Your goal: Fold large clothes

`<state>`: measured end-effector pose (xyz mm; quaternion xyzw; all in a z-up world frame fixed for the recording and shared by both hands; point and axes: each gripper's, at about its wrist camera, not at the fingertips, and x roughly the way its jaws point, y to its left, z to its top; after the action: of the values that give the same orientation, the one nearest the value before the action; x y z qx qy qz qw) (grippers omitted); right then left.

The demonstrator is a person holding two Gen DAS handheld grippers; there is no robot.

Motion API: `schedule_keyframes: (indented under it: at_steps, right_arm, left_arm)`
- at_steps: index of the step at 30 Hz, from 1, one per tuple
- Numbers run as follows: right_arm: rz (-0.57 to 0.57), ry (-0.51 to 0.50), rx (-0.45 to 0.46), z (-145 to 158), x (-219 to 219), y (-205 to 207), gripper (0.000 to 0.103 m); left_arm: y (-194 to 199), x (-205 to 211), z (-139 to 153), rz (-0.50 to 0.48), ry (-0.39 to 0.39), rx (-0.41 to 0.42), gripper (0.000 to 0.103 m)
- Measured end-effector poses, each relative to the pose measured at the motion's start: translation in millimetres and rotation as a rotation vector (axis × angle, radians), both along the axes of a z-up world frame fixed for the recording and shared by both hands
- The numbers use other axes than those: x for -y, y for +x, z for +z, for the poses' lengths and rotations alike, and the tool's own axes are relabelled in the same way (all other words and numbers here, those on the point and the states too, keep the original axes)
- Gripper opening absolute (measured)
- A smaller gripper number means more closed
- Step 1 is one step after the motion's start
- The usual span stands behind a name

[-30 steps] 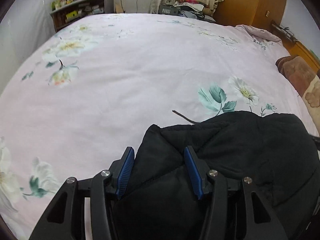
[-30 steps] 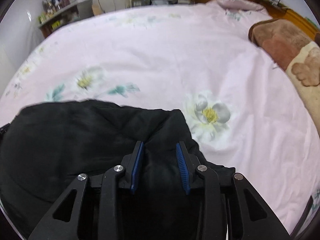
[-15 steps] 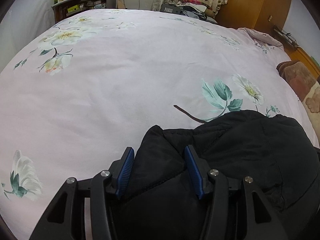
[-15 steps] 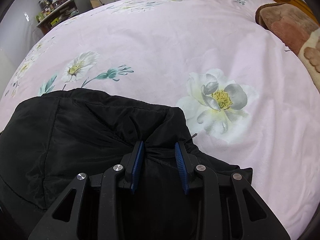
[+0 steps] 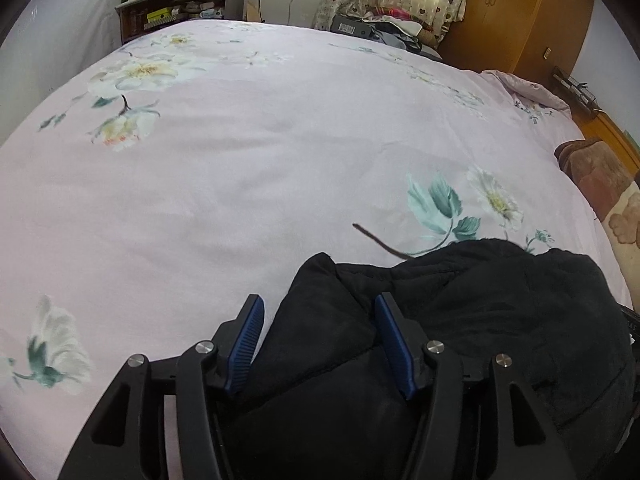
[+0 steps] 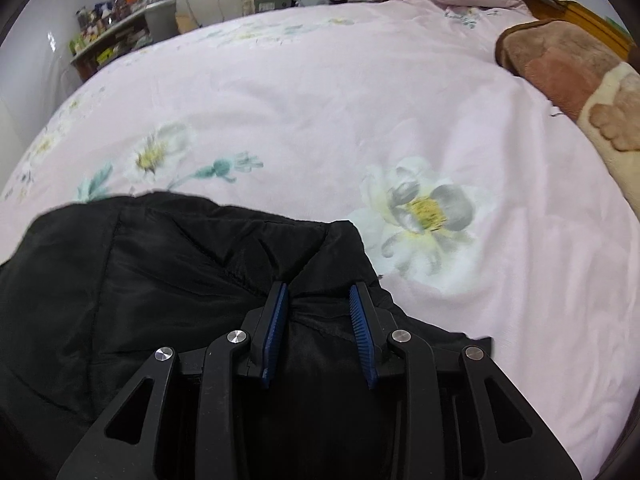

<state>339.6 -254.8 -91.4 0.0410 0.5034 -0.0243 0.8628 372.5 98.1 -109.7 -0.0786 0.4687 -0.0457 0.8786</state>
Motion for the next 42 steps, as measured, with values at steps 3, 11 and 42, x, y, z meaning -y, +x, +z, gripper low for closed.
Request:
schedule_keyframes:
  at_steps: [3,11,42]
  right_arm:
    - [0.012,0.030,0.064,28.8,0.2,-19.3,0.032]
    - [0.043,0.060,0.093,40.2,-1.1,-92.0,0.032]
    - [-0.118,0.281,0.034,-7.8,58.4,-125.4,0.067]
  left_arm:
    - [-13.7,-4.7,24.7,-0.003,0.000,0.038,0.058]
    - [-88.1,-9.2,51.5,-0.068,-0.008,0.127,0.057]
    - [-114.8,-41.4,-18.5,0.067,-0.200,-0.019,0.074]
